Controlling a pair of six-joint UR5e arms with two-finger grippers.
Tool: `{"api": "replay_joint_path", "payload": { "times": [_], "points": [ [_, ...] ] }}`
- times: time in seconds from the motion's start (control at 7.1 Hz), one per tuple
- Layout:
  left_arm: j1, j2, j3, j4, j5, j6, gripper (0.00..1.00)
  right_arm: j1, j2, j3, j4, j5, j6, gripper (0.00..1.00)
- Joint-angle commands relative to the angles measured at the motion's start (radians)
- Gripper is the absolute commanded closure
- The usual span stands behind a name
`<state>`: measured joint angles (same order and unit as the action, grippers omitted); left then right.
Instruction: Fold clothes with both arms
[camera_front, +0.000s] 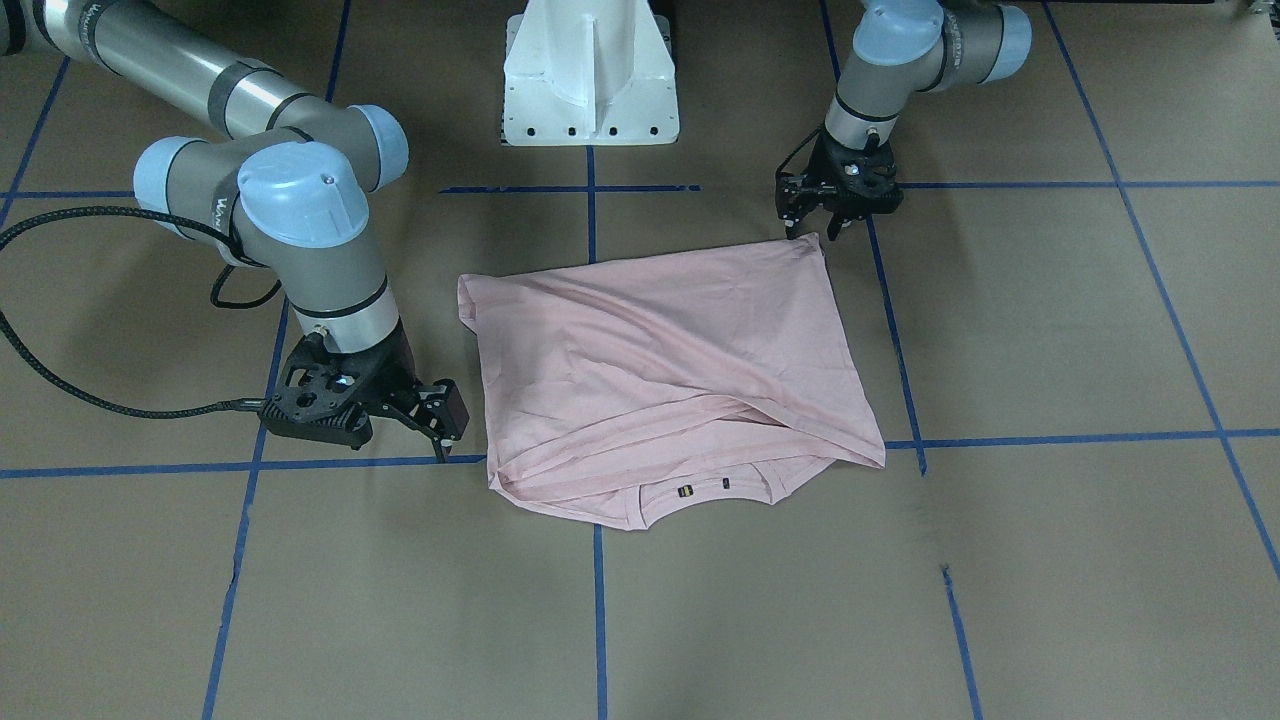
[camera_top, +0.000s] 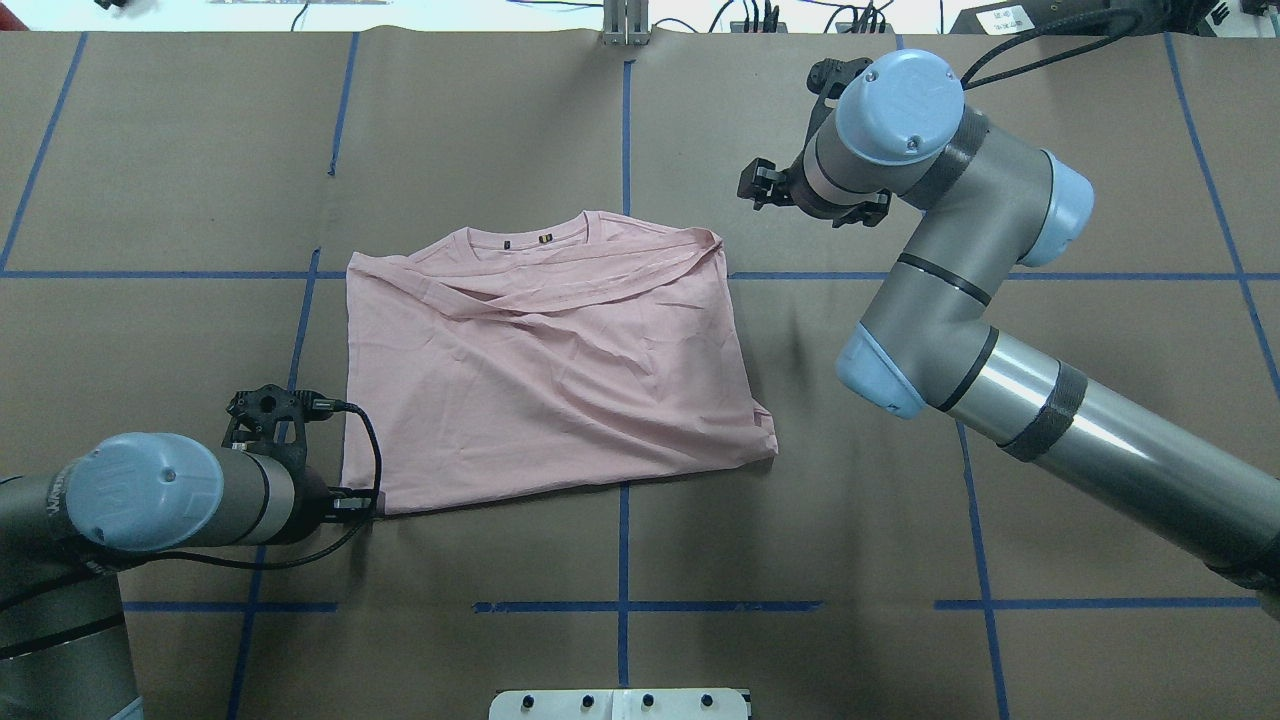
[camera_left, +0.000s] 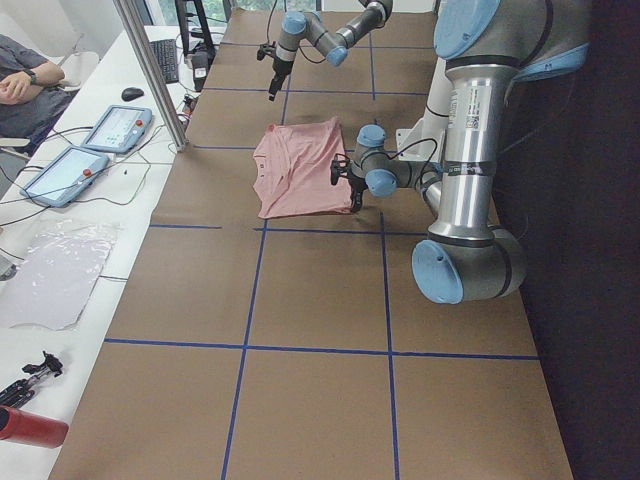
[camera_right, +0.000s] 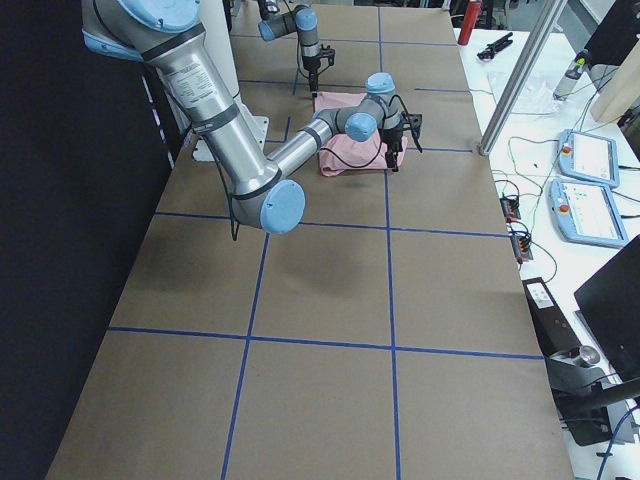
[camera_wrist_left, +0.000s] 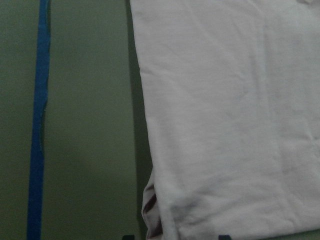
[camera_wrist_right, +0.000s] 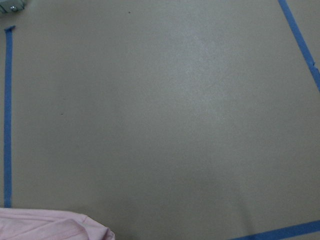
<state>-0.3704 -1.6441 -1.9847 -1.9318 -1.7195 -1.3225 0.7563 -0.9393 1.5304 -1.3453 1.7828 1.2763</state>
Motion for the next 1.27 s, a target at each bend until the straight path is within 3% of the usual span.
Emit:
{"api": "replay_joint_path", "payload": {
  "times": [0.0, 0.14, 0.42, 0.7, 0.84, 1.13],
  "points": [
    [0.007, -0.006, 0.010, 0.000, 0.001, -0.001, 0.48, 0.000, -0.001, 0.000, 0.000, 0.001, 0.000, 0.00],
    [0.007, -0.005, 0.010, 0.000, 0.000, -0.001, 0.61, 0.000, -0.001, 0.000, 0.000, 0.001, 0.000, 0.00],
    [0.007, -0.003, 0.010, 0.000, 0.001, -0.001, 0.98, -0.002, -0.007, 0.000, 0.002, 0.003, 0.000, 0.00],
    [0.005, -0.003, 0.004, 0.000, 0.001, 0.008, 1.00, -0.002, -0.007, 0.002, 0.002, 0.003, 0.000, 0.00],
    [-0.021, -0.006, 0.001, 0.000, 0.003, 0.128, 1.00, -0.002, -0.009, 0.004, 0.002, 0.001, 0.000, 0.00],
    [-0.207, -0.029, 0.070, -0.001, -0.003, 0.423, 1.00, -0.003, -0.016, 0.005, 0.002, -0.006, 0.002, 0.00]
  ]
}}
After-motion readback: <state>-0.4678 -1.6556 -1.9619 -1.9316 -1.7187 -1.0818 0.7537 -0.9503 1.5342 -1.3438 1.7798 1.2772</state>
